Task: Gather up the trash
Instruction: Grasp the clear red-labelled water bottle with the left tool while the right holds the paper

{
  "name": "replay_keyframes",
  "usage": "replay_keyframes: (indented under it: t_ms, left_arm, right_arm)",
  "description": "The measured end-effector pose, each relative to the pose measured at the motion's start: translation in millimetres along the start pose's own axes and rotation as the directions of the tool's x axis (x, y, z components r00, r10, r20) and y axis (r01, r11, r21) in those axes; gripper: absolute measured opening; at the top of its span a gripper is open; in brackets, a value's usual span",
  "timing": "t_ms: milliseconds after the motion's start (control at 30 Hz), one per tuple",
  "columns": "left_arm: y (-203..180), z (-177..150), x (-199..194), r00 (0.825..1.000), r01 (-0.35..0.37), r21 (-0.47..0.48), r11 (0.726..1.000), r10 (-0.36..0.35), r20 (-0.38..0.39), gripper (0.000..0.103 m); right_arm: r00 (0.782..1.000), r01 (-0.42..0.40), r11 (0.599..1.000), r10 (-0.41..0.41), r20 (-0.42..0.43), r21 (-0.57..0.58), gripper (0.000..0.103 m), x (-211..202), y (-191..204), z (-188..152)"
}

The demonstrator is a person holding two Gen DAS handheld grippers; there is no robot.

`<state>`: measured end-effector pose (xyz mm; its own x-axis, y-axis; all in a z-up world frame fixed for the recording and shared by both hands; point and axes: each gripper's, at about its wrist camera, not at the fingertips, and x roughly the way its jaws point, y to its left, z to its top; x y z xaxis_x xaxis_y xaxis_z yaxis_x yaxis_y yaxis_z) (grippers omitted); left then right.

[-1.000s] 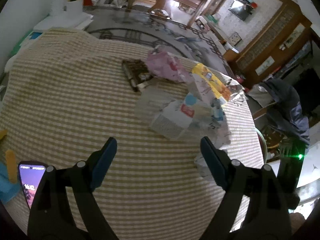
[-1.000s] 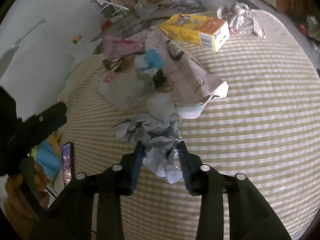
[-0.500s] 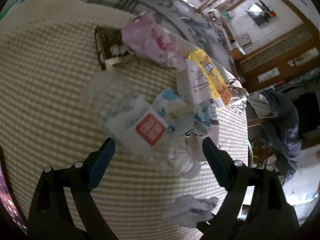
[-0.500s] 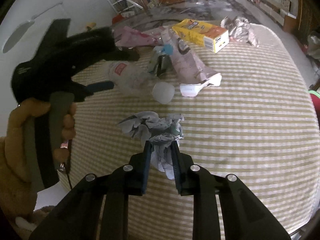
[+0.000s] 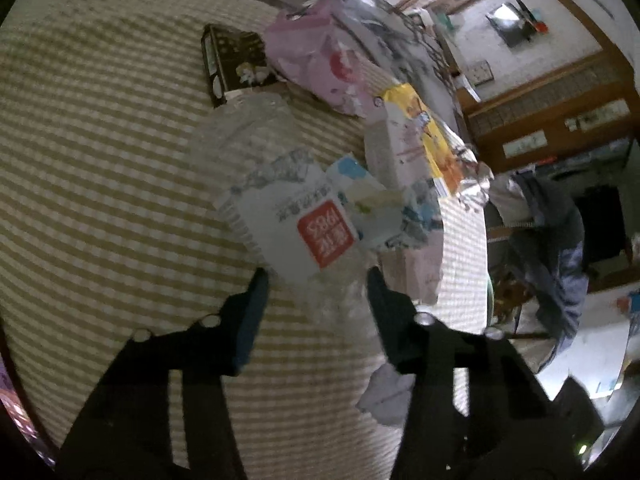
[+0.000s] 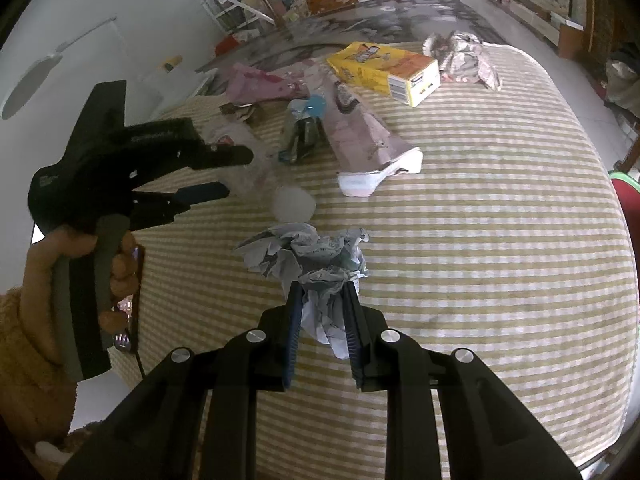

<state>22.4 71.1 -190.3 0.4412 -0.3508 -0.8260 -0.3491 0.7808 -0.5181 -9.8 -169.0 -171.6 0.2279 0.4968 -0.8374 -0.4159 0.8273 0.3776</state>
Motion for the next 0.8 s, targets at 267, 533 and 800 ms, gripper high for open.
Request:
replay_keyframes:
  t_ms: [267, 533, 800]
  left_arm:
    - [5.4, -6.9, -24.2, 0.996, -0.075, 0.06, 0.995, 0.072, 0.054, 0.009]
    - [4.2, -1.9, -26.5, 0.992, -0.068, 0.015, 0.998, 0.066, 0.103, 0.066]
    - [7.5, 16.5, -0.6, 0.987, -0.13, -0.043, 0.991, 0.133, 0.089, 0.078]
  right_arm:
    - [1.0, 0.001, 0.999, -0.002, 0.022, 0.035, 0.021, -3.5, -6.0, -0.5]
    - [0.999, 0.007, 0.999, -0.009, 0.033, 0.048, 0.021, -9.5, -8.7, -4.4]
    - [0.999, 0.009, 0.998, -0.011, 0.031, 0.068, 0.021, -10.7, -13.1, -6.0]
